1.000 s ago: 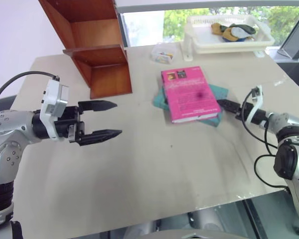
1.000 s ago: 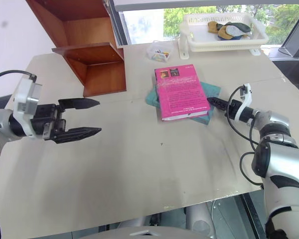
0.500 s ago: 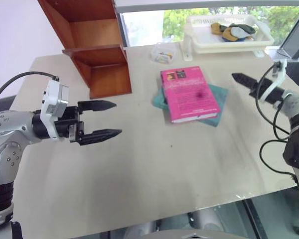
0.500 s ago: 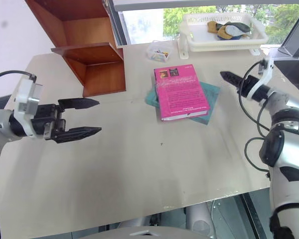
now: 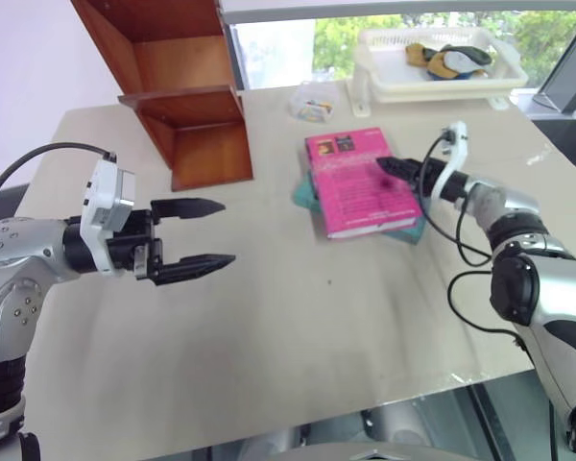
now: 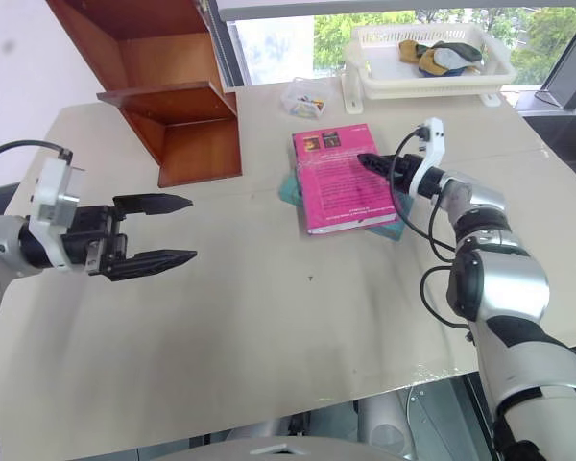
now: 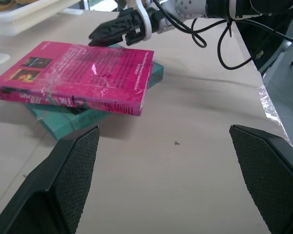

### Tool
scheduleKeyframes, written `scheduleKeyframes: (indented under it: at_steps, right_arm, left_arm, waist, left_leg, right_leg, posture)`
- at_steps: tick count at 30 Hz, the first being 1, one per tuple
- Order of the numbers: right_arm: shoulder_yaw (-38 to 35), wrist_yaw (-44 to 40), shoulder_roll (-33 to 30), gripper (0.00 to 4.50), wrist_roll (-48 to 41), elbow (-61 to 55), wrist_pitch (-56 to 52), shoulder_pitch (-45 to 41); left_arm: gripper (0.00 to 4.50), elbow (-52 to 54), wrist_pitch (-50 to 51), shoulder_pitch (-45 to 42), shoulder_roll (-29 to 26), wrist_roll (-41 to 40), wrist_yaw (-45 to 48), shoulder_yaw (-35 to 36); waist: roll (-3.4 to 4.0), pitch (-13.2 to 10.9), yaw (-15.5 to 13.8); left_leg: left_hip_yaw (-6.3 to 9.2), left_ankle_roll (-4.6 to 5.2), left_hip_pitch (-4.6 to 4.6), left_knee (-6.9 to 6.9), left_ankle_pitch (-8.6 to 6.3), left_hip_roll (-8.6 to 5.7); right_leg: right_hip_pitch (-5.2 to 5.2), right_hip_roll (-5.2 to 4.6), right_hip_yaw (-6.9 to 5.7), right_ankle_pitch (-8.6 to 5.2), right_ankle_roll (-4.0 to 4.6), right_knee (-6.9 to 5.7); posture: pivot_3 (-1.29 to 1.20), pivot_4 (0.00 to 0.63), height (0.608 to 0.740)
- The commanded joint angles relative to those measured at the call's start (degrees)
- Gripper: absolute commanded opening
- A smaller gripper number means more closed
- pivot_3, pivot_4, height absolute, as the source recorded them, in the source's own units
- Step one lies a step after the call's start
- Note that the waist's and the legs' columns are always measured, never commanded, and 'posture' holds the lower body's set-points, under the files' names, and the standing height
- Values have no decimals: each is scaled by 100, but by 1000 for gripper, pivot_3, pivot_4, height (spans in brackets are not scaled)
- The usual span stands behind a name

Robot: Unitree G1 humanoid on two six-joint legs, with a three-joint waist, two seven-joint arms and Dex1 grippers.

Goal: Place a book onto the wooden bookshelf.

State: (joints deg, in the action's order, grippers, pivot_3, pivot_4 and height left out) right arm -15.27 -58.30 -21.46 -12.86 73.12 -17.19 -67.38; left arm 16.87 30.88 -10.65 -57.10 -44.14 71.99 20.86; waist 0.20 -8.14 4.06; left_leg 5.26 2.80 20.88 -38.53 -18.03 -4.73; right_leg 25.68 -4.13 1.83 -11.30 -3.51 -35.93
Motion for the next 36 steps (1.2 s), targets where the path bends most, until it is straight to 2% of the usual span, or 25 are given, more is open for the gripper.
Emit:
scheduleKeyframes:
  at_steps: [1, 4, 18, 24, 30, 33, 36]
  right_arm:
    - [288, -281, 68, 4500, 256, -62, 233, 9]
    - [544, -522, 163, 4500, 467, -81, 375, 78]
    - [720, -773, 243, 4500, 655, -110, 536, 167]
    - [474, -855, -116, 4500, 413, -346, 758, 249]
    - [355, -1597, -1044, 4500, 3, -2181, 438, 1198]
    - [232, -1768, -1439, 4500, -383, -3740, 142, 2027]
    - [0, -1833, -1865, 4500, -1006, -5714, -541, 3098]
  left_arm:
    - [4473, 232, 8, 81, -73, -103, -67, 312]
    - [4473, 263, 16, 122, -60, -105, -100, 339]
    - [4473, 165, 13, 21, -55, -87, -135, 224]
    - [4473, -129, 226, -277, 423, -160, -621, -44]
    - [4473, -1122, 860, -850, 1224, -234, -1181, -590]
    - [4473, -1663, 1032, -1199, 1662, -90, -1155, -1030]
    - [4473, -2691, 1336, -1930, 2198, -25, -1312, -1251]
  waist:
    - [0, 0, 0]
    - [0, 1, 10]
    - [-3, 2, 12]
    - [-3, 2, -11]
    - [-1, 1, -101]
    - [-1, 2, -104]
    - [1, 3, -177]
  left_leg:
    - [0, 0, 0, -1, 0, 0]
    - [-2, 0, -4, -1, 0, 0]
    - [0, 0, -5, -3, 0, 0]
    - [3, 0, -5, -8, 0, -1]
    - [36, 0, 7, -20, 0, -16]
    - [43, 0, 14, -34, 0, -12]
    - [46, 0, 18, -53, 0, -13]
  right_leg:
    - [0, 0, 0, 0, 0, -1]
    - [-1, 1, 1, 0, 0, -3]
    - [-3, 1, -1, 0, 0, -3]
    - [-6, 0, -5, 0, 0, -4]
    - [-11, 0, -37, 1, 0, -8]
    - [-12, -4, -45, 1, 0, -7]
    - [-11, -4, -48, 0, 0, -26]
  posture:
    - [0, 150, 740]
    - [0, 150, 740]
    - [0, 150, 740]
    - [0, 150, 740]
    - [0, 150, 740]
    - [0, 150, 740]
    - [0, 150, 740]
